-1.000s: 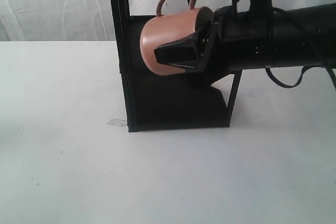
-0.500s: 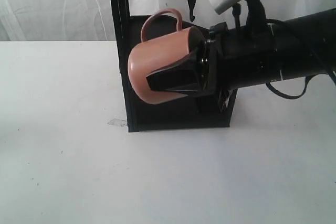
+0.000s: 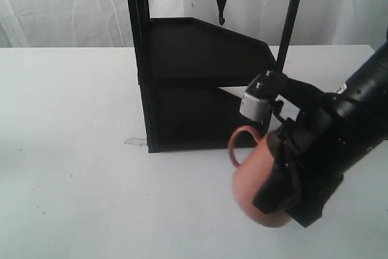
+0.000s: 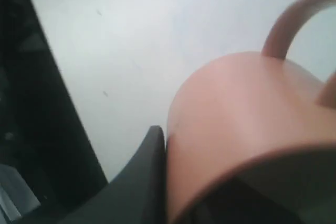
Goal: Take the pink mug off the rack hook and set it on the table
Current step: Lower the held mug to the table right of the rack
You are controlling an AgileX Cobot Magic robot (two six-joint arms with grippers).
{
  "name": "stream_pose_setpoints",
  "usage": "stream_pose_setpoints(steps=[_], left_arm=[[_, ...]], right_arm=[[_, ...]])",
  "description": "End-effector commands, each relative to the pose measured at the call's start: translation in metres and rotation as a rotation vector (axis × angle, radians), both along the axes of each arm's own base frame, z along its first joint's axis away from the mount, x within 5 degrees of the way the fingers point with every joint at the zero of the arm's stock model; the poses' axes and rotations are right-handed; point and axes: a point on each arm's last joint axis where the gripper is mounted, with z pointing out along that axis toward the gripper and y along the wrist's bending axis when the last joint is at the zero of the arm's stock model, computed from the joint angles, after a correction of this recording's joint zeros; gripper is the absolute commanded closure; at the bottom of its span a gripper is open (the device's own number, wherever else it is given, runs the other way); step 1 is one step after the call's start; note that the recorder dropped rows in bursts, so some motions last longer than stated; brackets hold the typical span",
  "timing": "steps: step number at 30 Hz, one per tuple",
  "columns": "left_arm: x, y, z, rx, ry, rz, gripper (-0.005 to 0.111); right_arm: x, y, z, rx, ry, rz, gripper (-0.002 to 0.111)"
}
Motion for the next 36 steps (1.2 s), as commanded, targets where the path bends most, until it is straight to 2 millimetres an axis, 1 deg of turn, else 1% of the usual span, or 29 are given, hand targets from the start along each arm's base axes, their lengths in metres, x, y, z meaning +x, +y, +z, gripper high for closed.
stream_pose_setpoints(steps=[1, 4, 8, 13, 17, 23, 25, 34, 36], left_arm=[[0.000, 0.000, -0.001, -0.008, 0.003, 0.002, 0.107], [0.000, 0.000, -0.001, -0.010, 0.003, 0.002, 0.107], [0.000, 0.000, -0.001, -0.012, 0.004, 0.002, 0.107], [0.000, 0.000, -0.001, -0.012, 0.004, 0.002, 0.107], [0.000, 0.000, -0.001, -0.012, 0.004, 0.002, 0.107], [0.000, 0.000, -0.001, -0.012, 0.004, 0.002, 0.107], [0.000, 0.000, -0.001, -0.012, 0.004, 0.002, 0.107], [0.000, 0.000, -0.001, -0.012, 0.004, 0.002, 0.107], [0.000, 0.000, -0.001, -0.012, 0.004, 0.002, 0.107]], right_arm=[[0.001, -0.024, -0.016, -0.280, -0.014, -0.096, 0.108], [0.004, -0.033, -0.022, -0.365, -0.054, -0.130, 0.108], [0.008, -0.036, -0.027, -0.388, -0.095, -0.199, 0.108], [0.010, -0.041, -0.032, -0.437, -0.130, -0.238, 0.108], [0.011, -0.041, -0.036, -0.428, -0.152, -0.249, 0.108], [0.010, -0.042, -0.054, -0.428, -0.154, -0.251, 0.108], [0.011, -0.041, -0.057, -0.421, -0.156, -0.277, 0.108], [0.014, -0.040, -0.069, -0.433, -0.137, -0.273, 0.108], [0.015, -0.039, -0.075, -0.441, -0.115, -0.270, 0.108]])
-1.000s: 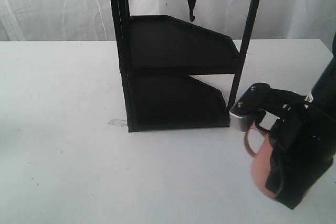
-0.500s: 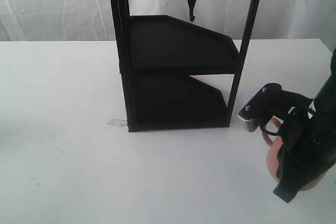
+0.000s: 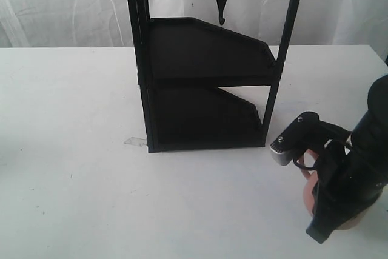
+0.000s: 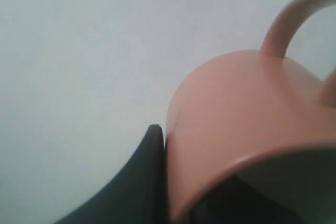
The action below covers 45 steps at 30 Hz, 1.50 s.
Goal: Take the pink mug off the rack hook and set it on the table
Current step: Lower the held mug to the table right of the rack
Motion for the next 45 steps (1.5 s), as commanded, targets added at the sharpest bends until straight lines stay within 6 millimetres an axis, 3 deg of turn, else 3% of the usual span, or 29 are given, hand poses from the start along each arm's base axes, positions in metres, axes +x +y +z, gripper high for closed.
stream_pose_setpoints(steps=[1, 9, 28, 31, 38, 45], left_arm=[[0.000, 0.000, -0.001, -0.012, 0.004, 0.002, 0.107], [0.000, 0.000, -0.001, -0.012, 0.004, 0.002, 0.107], [0.000, 0.000, -0.001, -0.012, 0.004, 0.002, 0.107], [0.000, 0.000, -0.001, -0.012, 0.004, 0.002, 0.107], [0.000, 0.000, -0.001, -0.012, 0.004, 0.002, 0.107], [0.000, 0.000, -0.001, -0.012, 0.004, 0.002, 0.107]], right_arm=[[0.003, 0.001, -0.009, -0.014, 0.021, -0.001, 0.108], [0.005, 0.002, -0.020, -0.007, 0.010, -0.005, 0.108], [0.004, 0.005, -0.021, 0.033, 0.027, -0.036, 0.108], [0.004, 0.005, -0.021, 0.033, 0.024, -0.034, 0.101], [0.004, 0.005, -0.021, 0.033, 0.024, -0.034, 0.073], [0.002, 0.004, -0.008, 0.056, -0.031, -0.034, 0.067]])
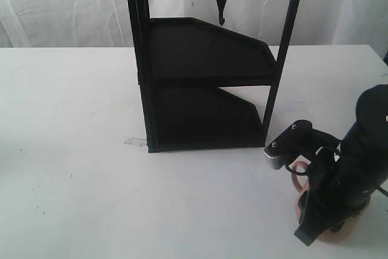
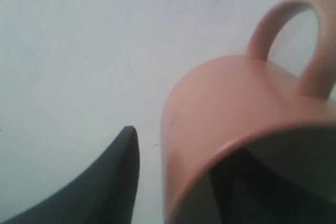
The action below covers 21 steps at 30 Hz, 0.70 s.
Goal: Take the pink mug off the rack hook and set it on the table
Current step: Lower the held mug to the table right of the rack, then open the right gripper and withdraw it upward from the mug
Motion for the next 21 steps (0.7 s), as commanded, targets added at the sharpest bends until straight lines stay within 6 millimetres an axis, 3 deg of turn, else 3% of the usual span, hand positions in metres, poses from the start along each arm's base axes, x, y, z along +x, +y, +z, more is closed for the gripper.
stream_pose_setpoints(steps=[1, 13, 21], left_arm=[[0.000, 0.000, -0.001, -0.012, 0.004, 0.002, 0.107], [0.000, 0.000, -0.001, -0.012, 0.004, 0.002, 0.107], [0.000, 0.000, -0.001, -0.012, 0.004, 0.002, 0.107]], right_arm=[[-0.003, -0.001, 0.015, 0.025, -0.067, 0.003, 0.067], [-0.027, -0.011, 0.062, 0.091, -0.214, -0.001, 0.067], [-0.042, -0.015, 0.087, 0.189, -0.304, -0.110, 0.067]])
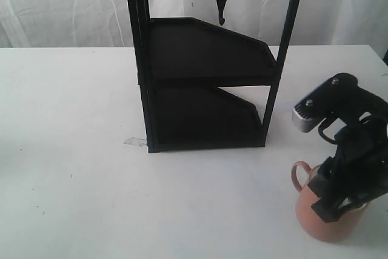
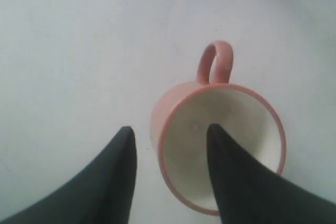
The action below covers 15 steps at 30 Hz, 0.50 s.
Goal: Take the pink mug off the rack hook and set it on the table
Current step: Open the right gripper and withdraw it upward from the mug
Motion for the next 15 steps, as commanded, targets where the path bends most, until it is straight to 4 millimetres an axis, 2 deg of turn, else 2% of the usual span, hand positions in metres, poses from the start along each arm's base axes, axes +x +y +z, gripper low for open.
stream_pose_setpoints(steps=[1, 6, 12, 15], left_arm=[[0.000, 0.000, -0.001, -0.012, 0.004, 0.002, 0.107], [0.000, 0.000, -0.001, -0.012, 0.004, 0.002, 0.107], [0.000, 0.000, -0.001, -0.012, 0.004, 0.002, 0.107], [0.000, 0.000, -0.001, -0.012, 0.004, 0.002, 0.107]], right_arm=[[-0.012, -0.002, 0.016, 0.093, -0.044, -0.053, 0.068], [-0.032, -0.003, 0.042, 0.243, -0.146, -0.067, 0.078], [-0.068, -0.007, 0.074, 0.466, -0.261, -0.076, 0.108], [-0.088, -0.014, 0.082, 0.541, -0.327, -0.068, 0.108]])
